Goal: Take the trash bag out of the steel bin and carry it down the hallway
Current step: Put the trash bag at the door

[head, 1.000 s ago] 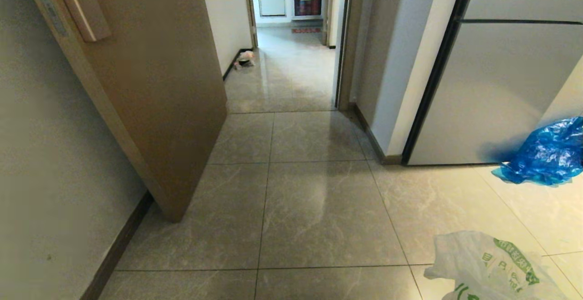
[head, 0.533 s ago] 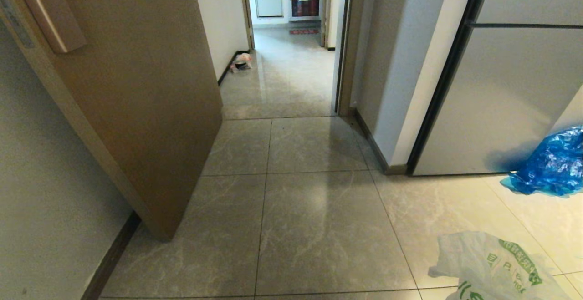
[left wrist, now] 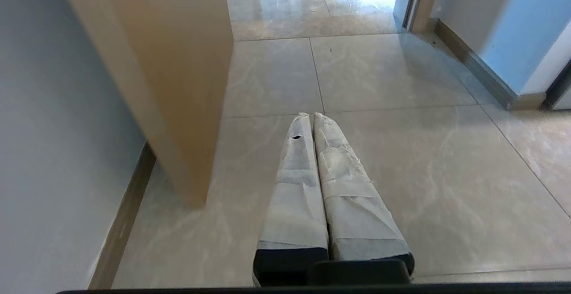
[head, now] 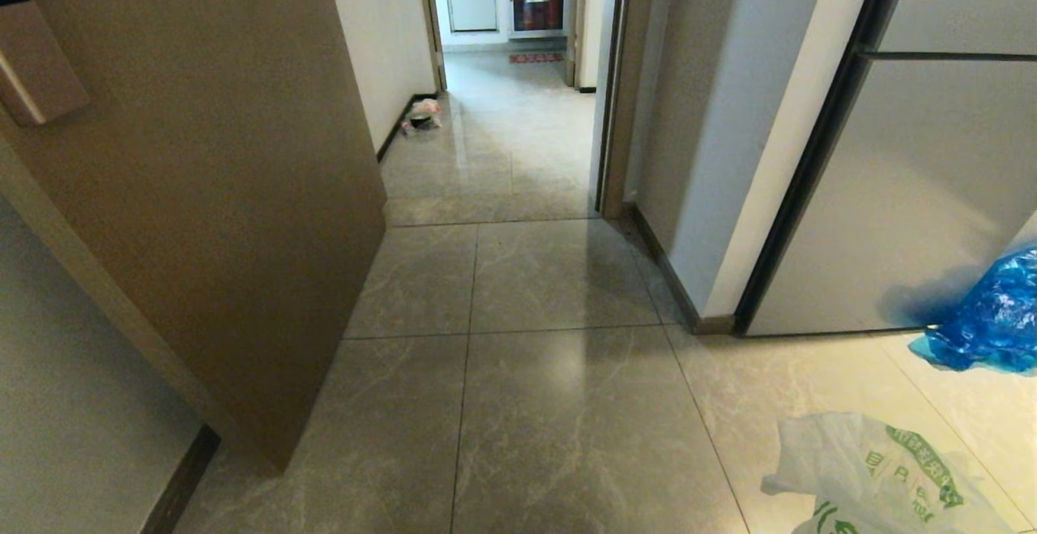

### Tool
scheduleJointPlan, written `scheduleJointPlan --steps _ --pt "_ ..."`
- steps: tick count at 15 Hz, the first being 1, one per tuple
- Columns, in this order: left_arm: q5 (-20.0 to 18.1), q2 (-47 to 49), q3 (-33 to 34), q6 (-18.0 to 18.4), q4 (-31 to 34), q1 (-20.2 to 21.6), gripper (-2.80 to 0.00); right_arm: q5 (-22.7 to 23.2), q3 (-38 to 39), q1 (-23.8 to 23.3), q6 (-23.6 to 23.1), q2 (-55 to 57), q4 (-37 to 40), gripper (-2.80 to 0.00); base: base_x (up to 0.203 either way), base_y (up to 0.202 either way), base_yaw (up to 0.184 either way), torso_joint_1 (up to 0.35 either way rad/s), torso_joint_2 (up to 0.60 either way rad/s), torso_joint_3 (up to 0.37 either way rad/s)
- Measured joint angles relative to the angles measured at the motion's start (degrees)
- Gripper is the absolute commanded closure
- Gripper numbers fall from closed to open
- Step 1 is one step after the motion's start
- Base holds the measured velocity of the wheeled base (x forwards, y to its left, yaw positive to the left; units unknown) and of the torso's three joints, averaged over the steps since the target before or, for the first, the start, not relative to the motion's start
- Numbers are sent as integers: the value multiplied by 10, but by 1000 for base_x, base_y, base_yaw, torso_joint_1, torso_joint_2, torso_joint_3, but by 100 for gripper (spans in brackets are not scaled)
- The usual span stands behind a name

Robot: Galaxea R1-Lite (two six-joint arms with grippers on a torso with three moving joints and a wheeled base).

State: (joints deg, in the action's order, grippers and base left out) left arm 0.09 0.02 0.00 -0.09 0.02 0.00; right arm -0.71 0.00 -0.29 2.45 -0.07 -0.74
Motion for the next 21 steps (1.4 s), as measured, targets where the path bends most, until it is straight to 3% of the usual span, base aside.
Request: scheduleJointPlan --steps 21 --pt "0 0 0 0 0 0 0 0 0 0 0 0 0 0 183 0 -2 2 2 3"
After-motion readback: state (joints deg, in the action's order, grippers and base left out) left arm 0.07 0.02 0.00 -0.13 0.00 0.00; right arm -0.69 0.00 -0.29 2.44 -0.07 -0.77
